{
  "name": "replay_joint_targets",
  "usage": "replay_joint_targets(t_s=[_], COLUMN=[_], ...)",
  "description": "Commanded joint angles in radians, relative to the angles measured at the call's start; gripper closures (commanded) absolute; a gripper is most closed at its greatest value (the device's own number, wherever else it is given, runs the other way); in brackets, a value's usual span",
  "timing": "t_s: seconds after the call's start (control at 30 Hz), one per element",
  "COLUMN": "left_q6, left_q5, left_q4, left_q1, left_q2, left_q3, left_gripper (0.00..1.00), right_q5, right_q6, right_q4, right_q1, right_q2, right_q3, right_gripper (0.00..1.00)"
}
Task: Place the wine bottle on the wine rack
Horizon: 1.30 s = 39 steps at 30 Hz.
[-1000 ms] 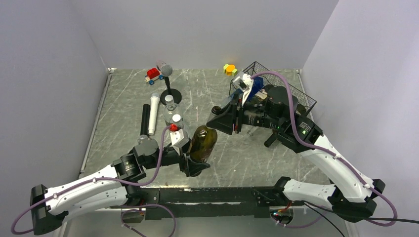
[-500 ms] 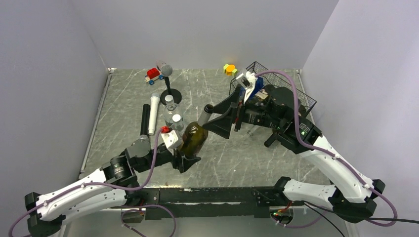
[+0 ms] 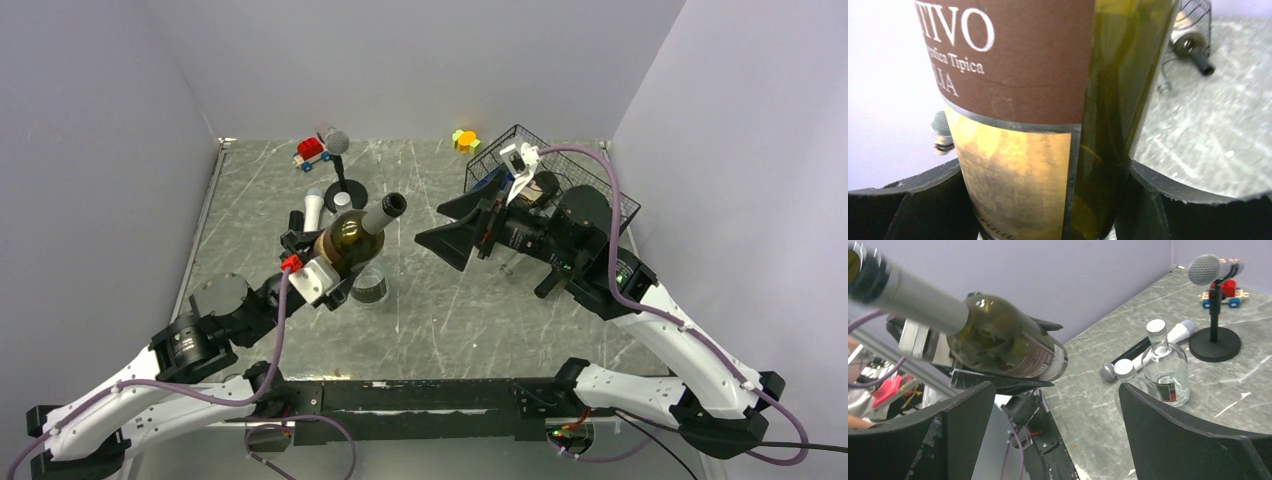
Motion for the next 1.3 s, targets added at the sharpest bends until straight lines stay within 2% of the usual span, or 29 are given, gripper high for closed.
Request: replay_joint_targets(t_s=[0.0,0.17,0.3,0.47,0.67,0.87,1.27], left_q6=[0.261,0.501,0.577,0.660,0.722,0.763,0.739], left_q5=[-0.022,0.077,0.065,0.006,-0.077,-0.119,-0.219], left_q4=[0.025,0.054,0.030,-0.106,-0.180,-0.200,-0.213], left_q1=[0.002,0.002,0.002,0.002,0.002,0.002,0.002], left_q2=[-0.038,-0.134,-0.155,-0.144,-0.149,-0.116,-0.061], left_q3=[0.038,-0.074,-0.094,-0.071,-0.055,-0.037,-0.007], left_gripper=[0.99,0.99,0.99,0.99,0.99,0.99,0.99], right_q5=[0.099,0.062,-0.029,-0.226,-0.317,-0.296,-0.148], right_q6=[0.034,0.043,0.019,-0.054,-0.097,-0.152,-0.282], right_q4=[-0.038,-0.165,-0.254,-0.303,-0.330,-0.344,-0.546], right_q1=[-0.002,-0.001,-0.004,-0.002,0.001,0.050,0.180], right_q2=[0.002,0.098,0.168,0.214,0.231,0.278,0.451], right_q3=[0.049,0.148,0.222,0.259,0.220,0.203,0.333], right_gripper=[0.01,0.10,0.13,0.06,0.04,0.09,0.21])
